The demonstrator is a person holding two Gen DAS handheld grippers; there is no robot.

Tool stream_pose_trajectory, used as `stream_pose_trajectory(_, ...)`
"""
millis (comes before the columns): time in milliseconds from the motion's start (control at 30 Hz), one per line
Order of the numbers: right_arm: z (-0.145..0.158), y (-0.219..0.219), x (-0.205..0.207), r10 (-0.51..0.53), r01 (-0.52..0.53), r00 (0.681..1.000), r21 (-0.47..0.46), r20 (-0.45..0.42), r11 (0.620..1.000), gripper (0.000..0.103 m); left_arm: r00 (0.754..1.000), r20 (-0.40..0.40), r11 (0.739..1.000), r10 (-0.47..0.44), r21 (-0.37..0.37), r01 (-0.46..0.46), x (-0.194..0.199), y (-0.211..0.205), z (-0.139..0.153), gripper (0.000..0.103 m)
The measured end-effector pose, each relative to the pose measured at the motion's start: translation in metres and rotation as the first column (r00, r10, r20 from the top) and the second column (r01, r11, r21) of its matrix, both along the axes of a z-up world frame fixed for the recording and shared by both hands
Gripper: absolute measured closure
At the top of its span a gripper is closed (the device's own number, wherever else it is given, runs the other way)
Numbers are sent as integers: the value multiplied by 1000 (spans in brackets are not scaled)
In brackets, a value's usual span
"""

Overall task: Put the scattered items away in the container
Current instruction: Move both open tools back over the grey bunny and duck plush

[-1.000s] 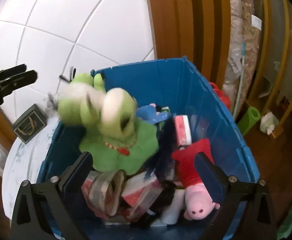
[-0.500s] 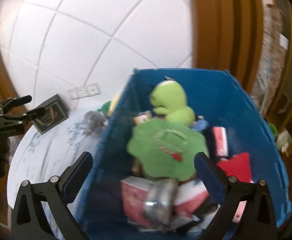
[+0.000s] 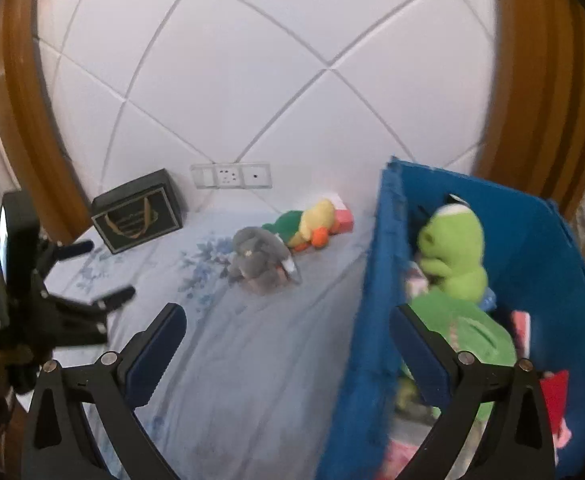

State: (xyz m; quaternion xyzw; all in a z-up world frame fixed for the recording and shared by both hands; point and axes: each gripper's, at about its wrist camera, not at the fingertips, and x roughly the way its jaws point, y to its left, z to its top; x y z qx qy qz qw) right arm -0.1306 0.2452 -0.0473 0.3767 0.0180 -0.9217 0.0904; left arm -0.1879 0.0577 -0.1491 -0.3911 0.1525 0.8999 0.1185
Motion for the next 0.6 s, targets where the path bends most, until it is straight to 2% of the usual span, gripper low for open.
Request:
stream_pose_trajectory(200,-54,-40,-48,-53,51,996,32,76,998,0,997,68,998,-31,50,28,-57,-16,-52,7)
stream_pose_trajectory(267,-83,-51,-68,-91,82,990,75,113,994,0,996,77,998,-35,62,30,-83,-17,-68,7)
stream_pose_trajectory(367,-121,-51,-93,-157,150,975,54,157,987,0,995,80,995,-57,88,50,-122,-10,-88,7)
stream_pose_trajectory(600,-181,-52,-131,-245,235,956,79,164,969,0,979,181,985,-90,160,61,-212,22,-156,7)
